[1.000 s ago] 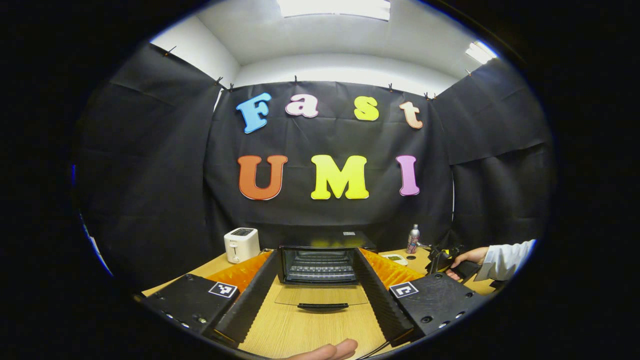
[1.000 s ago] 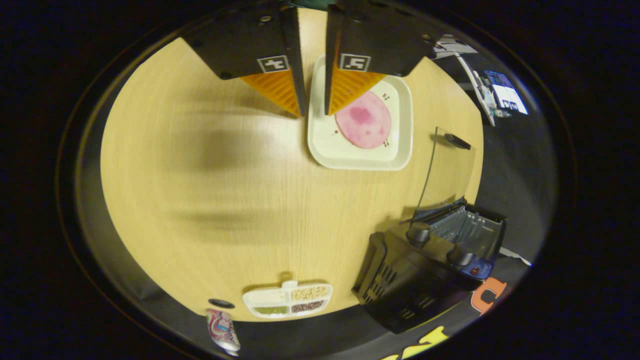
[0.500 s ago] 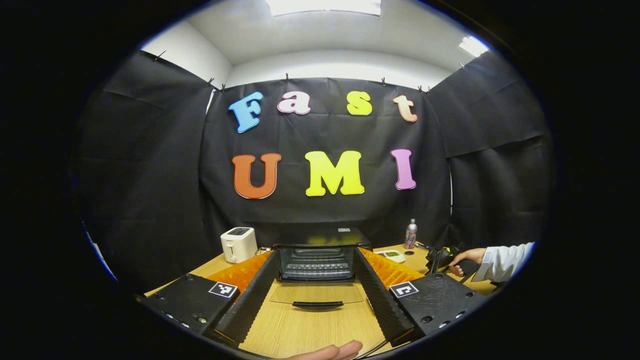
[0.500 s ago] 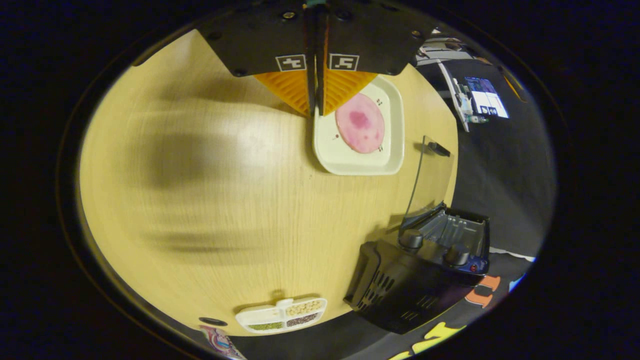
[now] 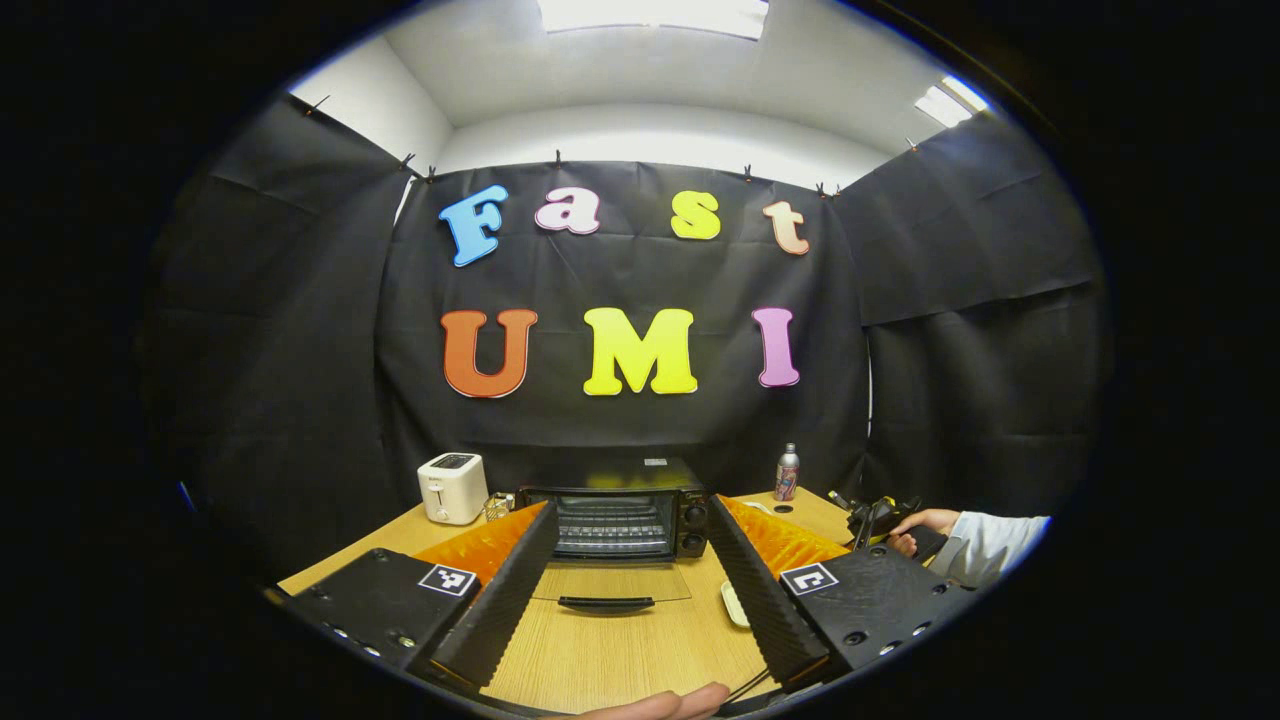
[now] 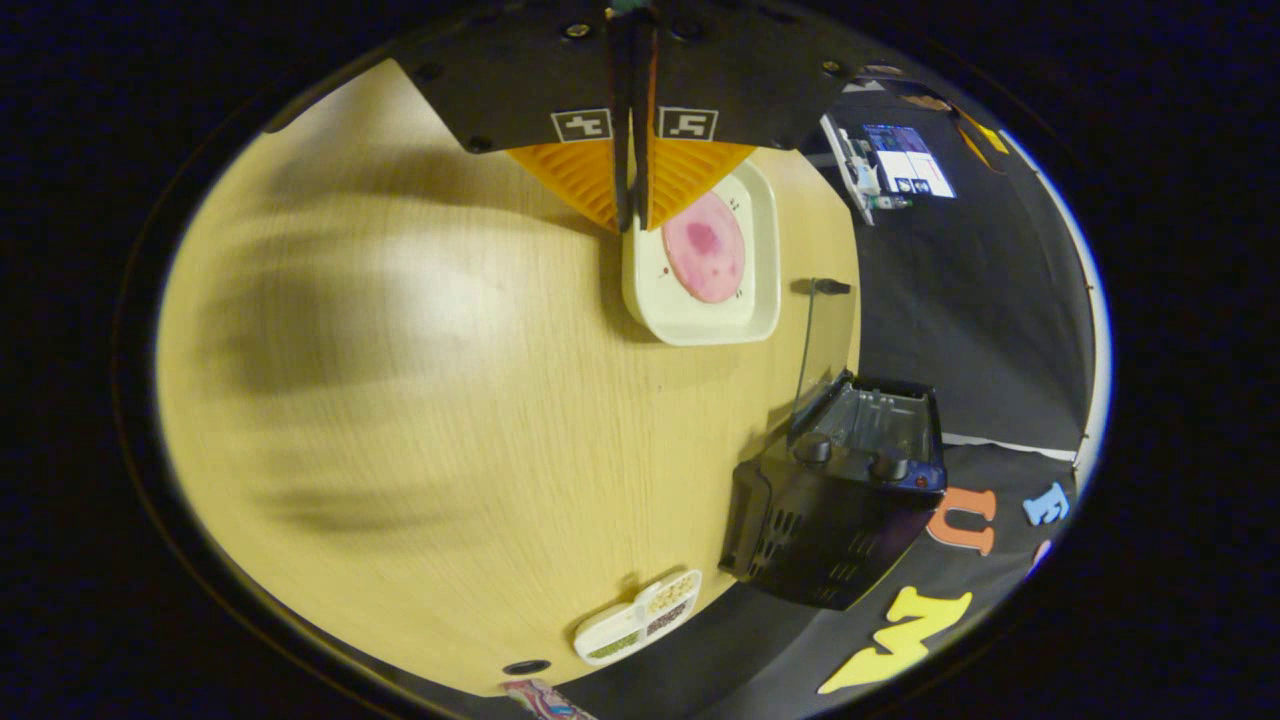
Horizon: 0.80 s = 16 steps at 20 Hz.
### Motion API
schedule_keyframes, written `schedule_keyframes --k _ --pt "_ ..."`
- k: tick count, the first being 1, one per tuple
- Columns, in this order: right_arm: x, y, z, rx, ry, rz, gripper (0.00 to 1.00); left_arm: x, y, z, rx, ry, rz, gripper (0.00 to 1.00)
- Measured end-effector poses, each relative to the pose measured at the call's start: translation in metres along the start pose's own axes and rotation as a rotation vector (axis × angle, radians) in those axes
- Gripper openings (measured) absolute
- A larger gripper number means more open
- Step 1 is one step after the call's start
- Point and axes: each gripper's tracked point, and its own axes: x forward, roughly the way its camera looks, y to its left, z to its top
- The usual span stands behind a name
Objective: Open the electric oven with the left hand, put the food in, and close the electric oven.
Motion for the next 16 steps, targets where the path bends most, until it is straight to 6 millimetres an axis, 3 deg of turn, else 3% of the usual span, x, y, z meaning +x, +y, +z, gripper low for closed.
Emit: schedule_keyframes --k 3,6,10,16 --pt "-0.018 -0.001 0.003 -0.003 -0.033 -0.030 0.04 -0.006 0.009 0.001 0.007 -0.003 0.015 0.95" --pt "-0.033 0.015 0.003 -0.041 -0.050 -0.057 0.04 -0.009 0.015 -0.002 0.003 0.001 0.020 0.95" --pt "-0.039 0.056 -0.003 -0.100 -0.054 -0.048 0.04 -0.014 0.029 -0.006 0.014 0.004 0.027 0.95" --pt "-0.022 0.128 -0.009 -0.137 -0.055 0.000 0.01 -0.028 0.068 -0.013 0.045 -0.003 0.100 0.95"
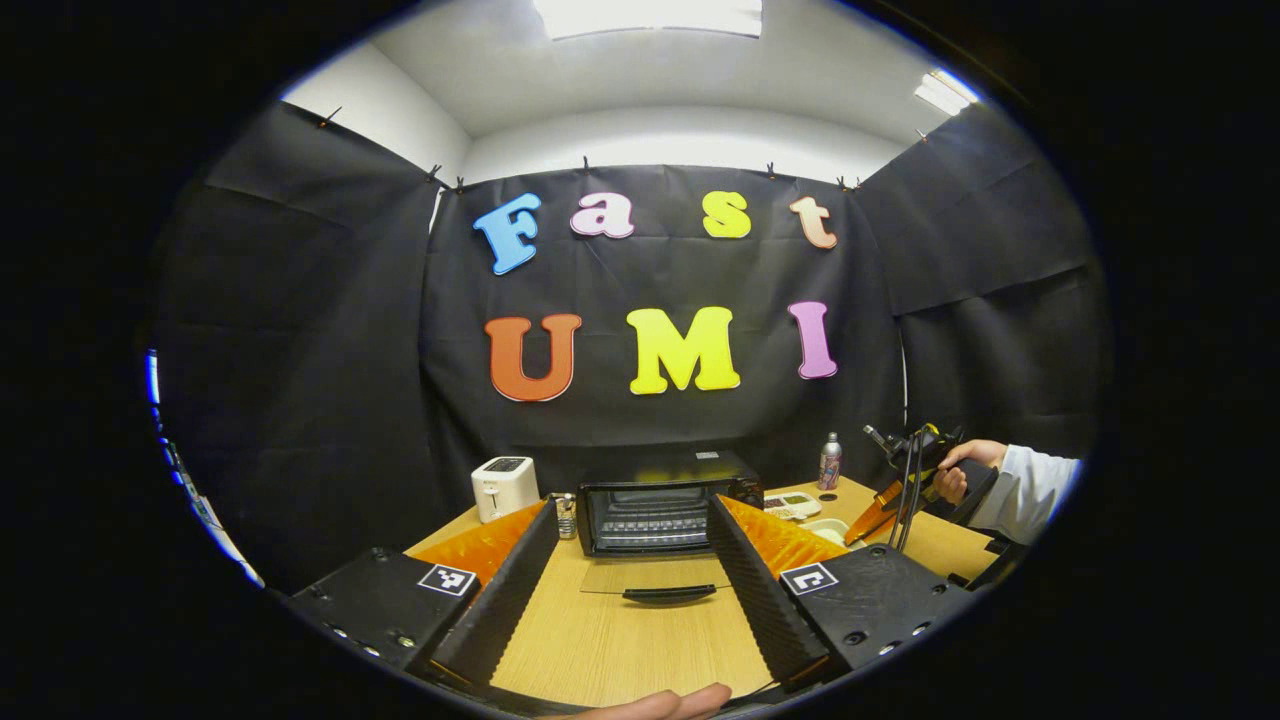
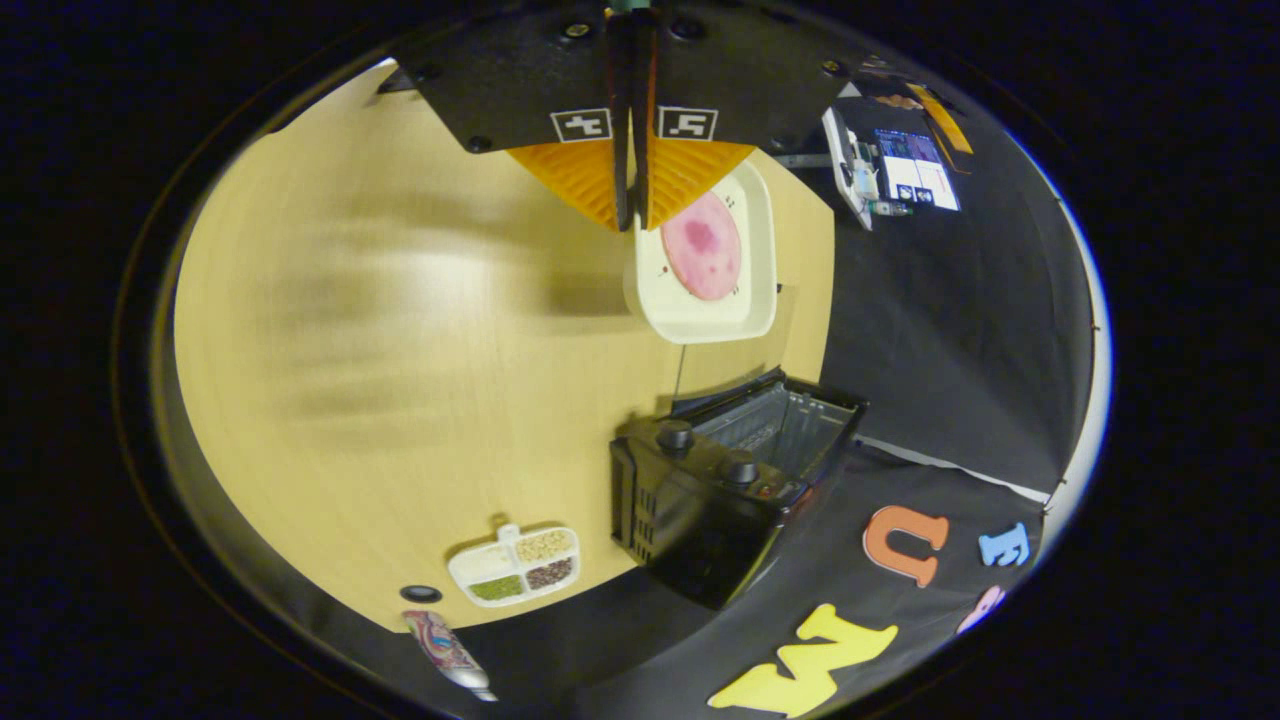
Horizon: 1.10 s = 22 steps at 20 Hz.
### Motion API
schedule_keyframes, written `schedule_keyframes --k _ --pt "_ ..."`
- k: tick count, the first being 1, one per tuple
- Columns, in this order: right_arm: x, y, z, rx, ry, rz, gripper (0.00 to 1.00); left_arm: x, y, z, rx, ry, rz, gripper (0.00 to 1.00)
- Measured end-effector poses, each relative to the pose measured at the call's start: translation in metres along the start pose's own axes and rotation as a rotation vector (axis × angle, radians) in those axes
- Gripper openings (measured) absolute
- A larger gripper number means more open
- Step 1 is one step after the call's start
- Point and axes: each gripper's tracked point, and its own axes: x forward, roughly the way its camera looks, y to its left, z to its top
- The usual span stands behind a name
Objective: Open the electric oven with the left hand, put the food in, and close the electric oven.
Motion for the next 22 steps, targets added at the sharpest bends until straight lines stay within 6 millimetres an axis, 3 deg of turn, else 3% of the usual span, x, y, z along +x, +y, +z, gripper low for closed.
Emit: schedule_keyframes --k 8,12,17,22 --pt "0.069 0.093 -0.003 0.092 -0.004 0.014 0.04 -0.012 0.050 -0.021 -0.025 0.017 0.064 0.95" --pt "0.110 0.123 0.016 0.182 -0.068 -0.005 0.01 -0.017 0.073 -0.031 -0.045 0.029 0.098 0.95" --pt "0.153 0.122 0.067 0.367 -0.274 -0.088 0.01 -0.026 0.090 -0.033 -0.042 0.020 0.115 0.95" --pt "0.170 0.124 0.117 0.503 -0.539 -0.071 0.04 -0.027 0.110 -0.033 0.014 0.012 0.143 0.95"
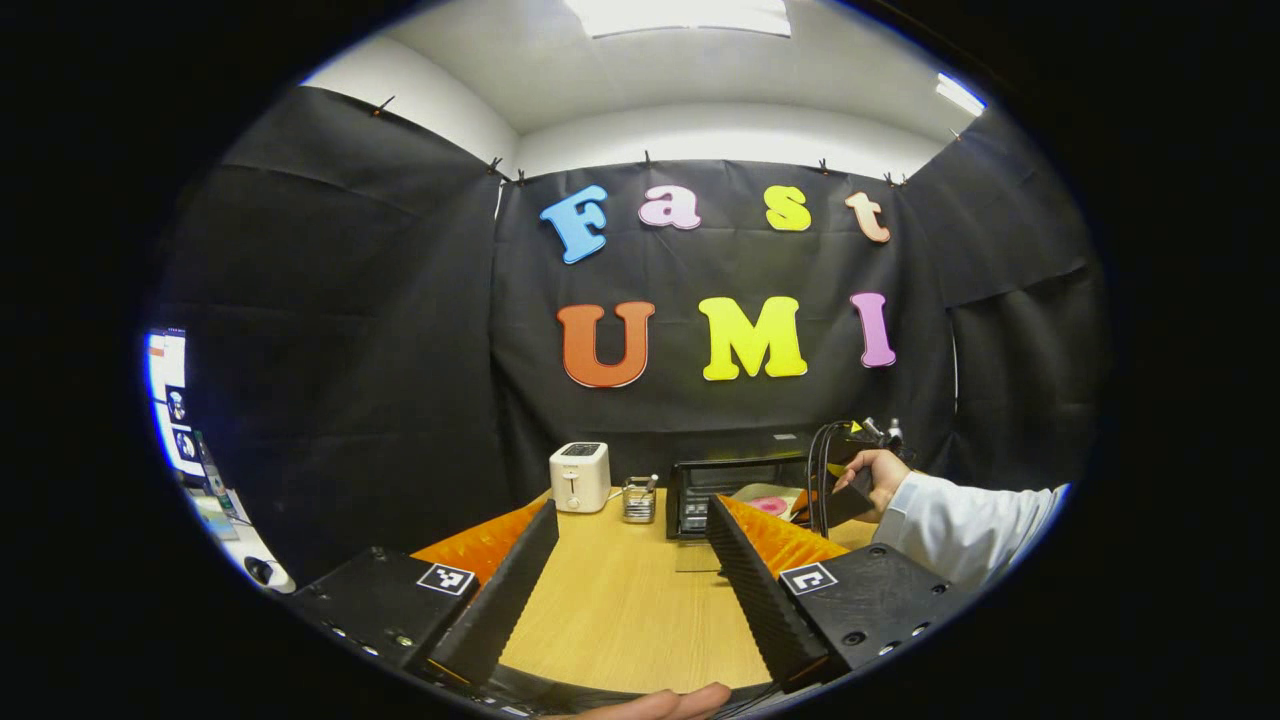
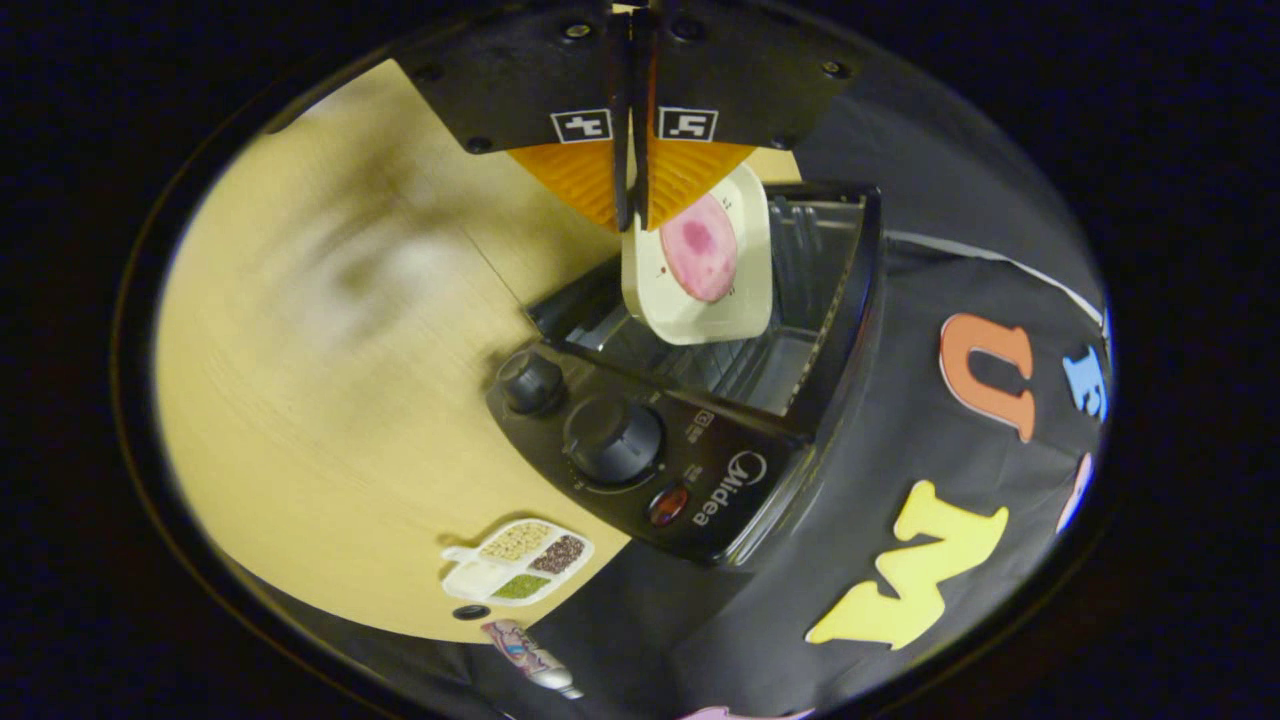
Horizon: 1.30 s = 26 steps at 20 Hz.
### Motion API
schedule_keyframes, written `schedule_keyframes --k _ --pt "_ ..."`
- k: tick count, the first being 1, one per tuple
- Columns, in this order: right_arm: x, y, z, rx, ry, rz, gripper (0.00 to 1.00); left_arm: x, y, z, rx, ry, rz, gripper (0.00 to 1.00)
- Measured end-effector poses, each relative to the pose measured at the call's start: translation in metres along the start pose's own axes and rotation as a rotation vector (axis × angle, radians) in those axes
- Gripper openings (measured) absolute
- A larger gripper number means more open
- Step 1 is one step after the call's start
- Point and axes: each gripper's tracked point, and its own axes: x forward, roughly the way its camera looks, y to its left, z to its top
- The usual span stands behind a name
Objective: Open the electric oven with the left hand, put the food in, and close the electric oven.
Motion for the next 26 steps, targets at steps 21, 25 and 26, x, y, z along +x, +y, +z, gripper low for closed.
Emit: schedule_keyframes --k 21,25,26 --pt "0.092 0.048 0.043 -0.185 -0.341 0.017 0.06 0.025 0.006 -0.032 -0.011 0.045 -0.017 0.95" --pt "0.088 0.039 0.042 -0.314 -0.318 -0.013 0.06 0.023 0.018 -0.029 -0.025 0.042 0.015 0.96" --pt "0.083 0.034 0.040 -0.350 -0.314 -0.017 0.14 0.023 0.019 -0.030 -0.031 0.048 0.020 0.96"
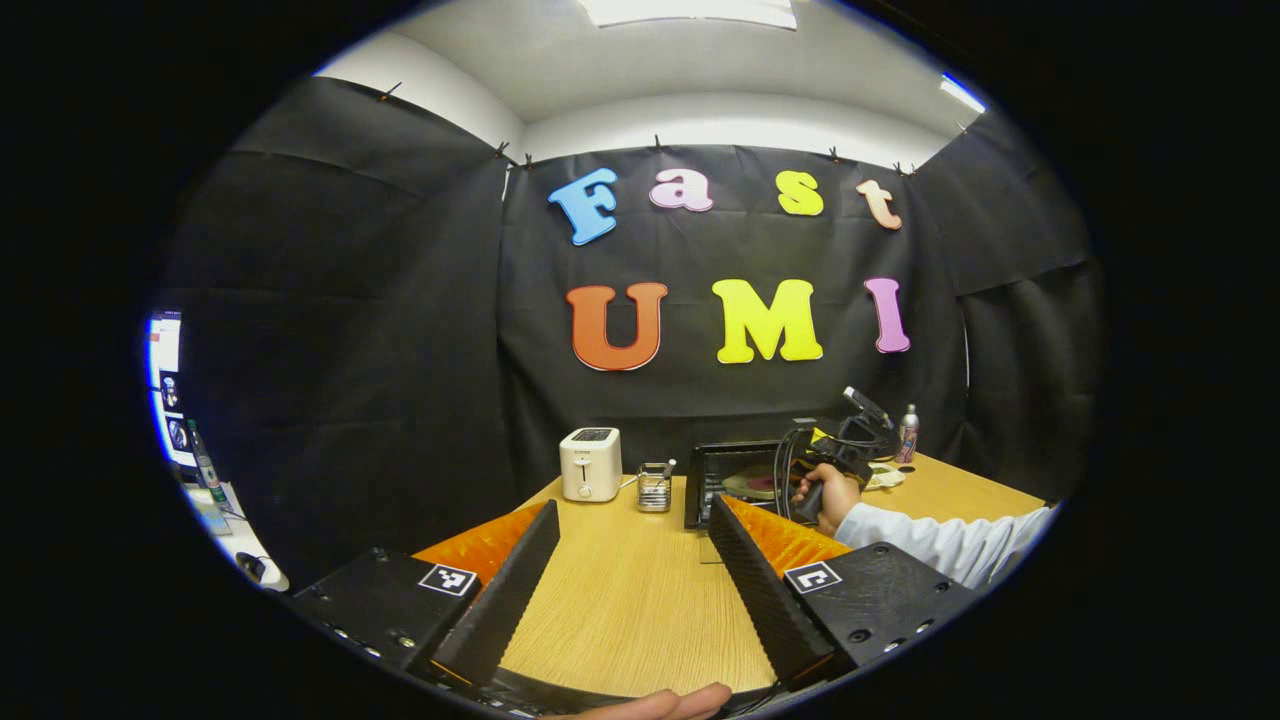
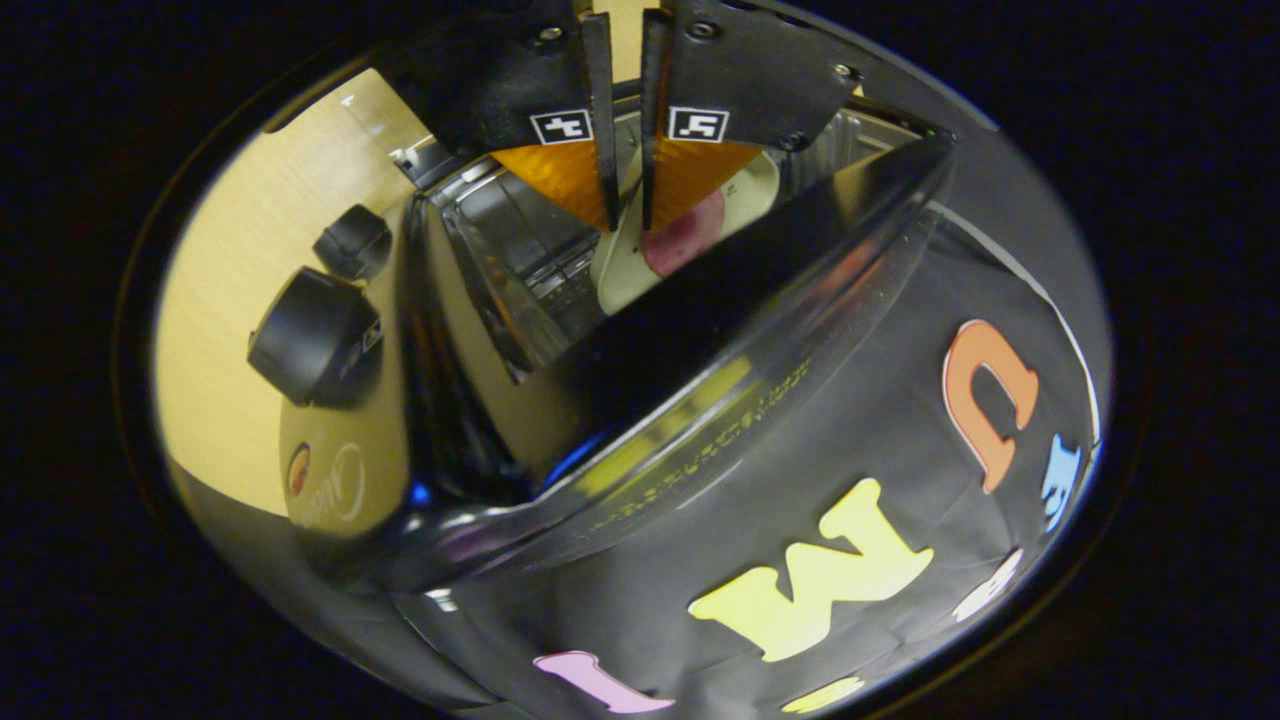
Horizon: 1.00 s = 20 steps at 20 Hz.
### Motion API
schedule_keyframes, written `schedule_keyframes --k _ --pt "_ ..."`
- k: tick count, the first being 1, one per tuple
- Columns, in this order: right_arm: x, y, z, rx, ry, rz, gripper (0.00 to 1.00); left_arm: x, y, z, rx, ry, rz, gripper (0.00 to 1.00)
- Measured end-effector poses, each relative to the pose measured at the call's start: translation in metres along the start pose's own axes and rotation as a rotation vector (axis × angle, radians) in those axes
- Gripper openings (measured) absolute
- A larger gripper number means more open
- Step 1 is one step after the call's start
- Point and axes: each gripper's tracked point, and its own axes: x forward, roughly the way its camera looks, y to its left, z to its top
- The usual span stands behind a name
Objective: Open the electric oven with the left hand, put the food in, and close the electric oven.
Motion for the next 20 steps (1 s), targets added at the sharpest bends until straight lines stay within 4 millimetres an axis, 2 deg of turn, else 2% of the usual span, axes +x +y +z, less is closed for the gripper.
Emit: schedule_keyframes --k 2,4,7,10,11,13,15,17,20 --pt "-0.018 0.004 0.005 -0.078 -0.036 0.051 0.17 -0.001 0.002 -0.003 -0.011 0.014 0.009 0.96" --pt "-0.038 0.015 0.007 -0.141 -0.063 0.128 0.23 0.001 0.002 -0.007 -0.017 0.024 0.017 0.96" --pt "-0.072 0.020 0.002 -0.240 -0.080 0.204 0.39 0.002 -0.002 -0.011 -0.031 0.047 0.024 0.96" --pt "-0.111 0.010 0.008 -0.310 -0.137 0.223 0.55 0.001 -0.012 -0.008 -0.035 0.051 0.015 0.96" --pt "-0.122 0.008 0.010 -0.332 -0.152 0.233 0.64 0.002 -0.013 -0.008 -0.033 0.050 0.017 0.95" --pt "-0.151 0.000 0.021 -0.382 -0.209 0.241 0.76 -0.001 -0.020 -0.006 -0.034 0.049 0.013 0.96" --pt "-0.184 -0.008 0.041 -0.409 -0.305 0.262 0.78 -0.002 -0.031 -0.007 -0.036 0.050 0.000 0.96" --pt "-0.219 -0.024 0.060 -0.462 -0.377 0.235 0.85 0.000 -0.040 -0.011 -0.033 0.067 -0.008 0.95" --pt "-0.266 -0.033 0.074 -0.535 -0.409 0.248 0.92 0.005 -0.056 -0.007 -0.031 0.072 -0.020 0.96"
